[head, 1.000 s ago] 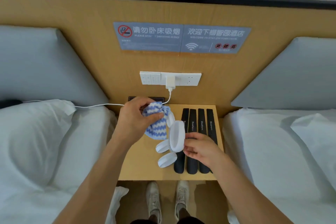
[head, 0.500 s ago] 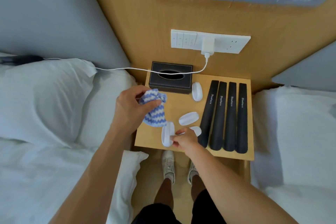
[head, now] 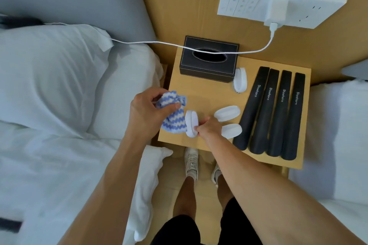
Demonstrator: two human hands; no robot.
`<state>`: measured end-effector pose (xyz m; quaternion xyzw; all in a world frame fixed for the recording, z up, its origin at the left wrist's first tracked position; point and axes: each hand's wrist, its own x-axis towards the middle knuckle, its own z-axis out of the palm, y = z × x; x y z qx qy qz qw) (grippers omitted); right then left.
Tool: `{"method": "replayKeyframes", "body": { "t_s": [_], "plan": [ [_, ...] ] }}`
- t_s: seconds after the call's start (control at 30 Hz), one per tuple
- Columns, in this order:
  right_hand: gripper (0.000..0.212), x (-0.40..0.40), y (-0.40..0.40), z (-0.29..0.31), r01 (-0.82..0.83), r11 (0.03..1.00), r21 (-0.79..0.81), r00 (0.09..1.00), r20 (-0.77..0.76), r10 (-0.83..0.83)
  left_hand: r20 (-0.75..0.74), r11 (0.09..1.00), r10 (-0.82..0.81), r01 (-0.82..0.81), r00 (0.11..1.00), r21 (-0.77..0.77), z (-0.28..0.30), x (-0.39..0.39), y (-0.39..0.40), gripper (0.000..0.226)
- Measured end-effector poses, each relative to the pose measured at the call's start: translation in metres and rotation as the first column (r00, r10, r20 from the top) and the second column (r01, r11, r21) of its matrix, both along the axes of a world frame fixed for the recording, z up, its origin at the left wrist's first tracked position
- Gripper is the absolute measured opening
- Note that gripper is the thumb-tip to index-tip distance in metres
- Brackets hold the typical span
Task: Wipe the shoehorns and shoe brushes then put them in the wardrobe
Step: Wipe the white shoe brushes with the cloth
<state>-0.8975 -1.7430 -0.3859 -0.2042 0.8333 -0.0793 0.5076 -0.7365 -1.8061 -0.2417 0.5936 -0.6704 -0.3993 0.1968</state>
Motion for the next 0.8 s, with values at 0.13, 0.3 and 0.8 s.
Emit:
{"method": "replayKeyframes", "body": {
  "t_s": [0.13, 0.3, 0.8],
  "plan": [
    [0.026, 0.007, 0.000, -0.003, -0.041, 0.999, 0.032, 0.997, -0.071, 0.043, 0.031, 0.999, 0.035, -0.036, 0.999, 0.030, -0.007, 0.013, 0.002, 0.037],
    [0.038, 0.005, -0.008, 0.014, -0.131, 0.990, 0.053, 0.987, -0.090, 0.135, 0.024, 0.999, 0.041, -0.041, 0.999, 0.021, 0.000, 0.017, -0.001, 0.035],
    [0.019, -0.051, -0.015, 0.178, 0.371, 0.820, -0.437, 0.841, 0.532, -0.097, -0.299, 0.999, -0.025, 0.036, 0.954, 0.030, 0.087, -0.041, -0.006, 0.020]
  ]
}}
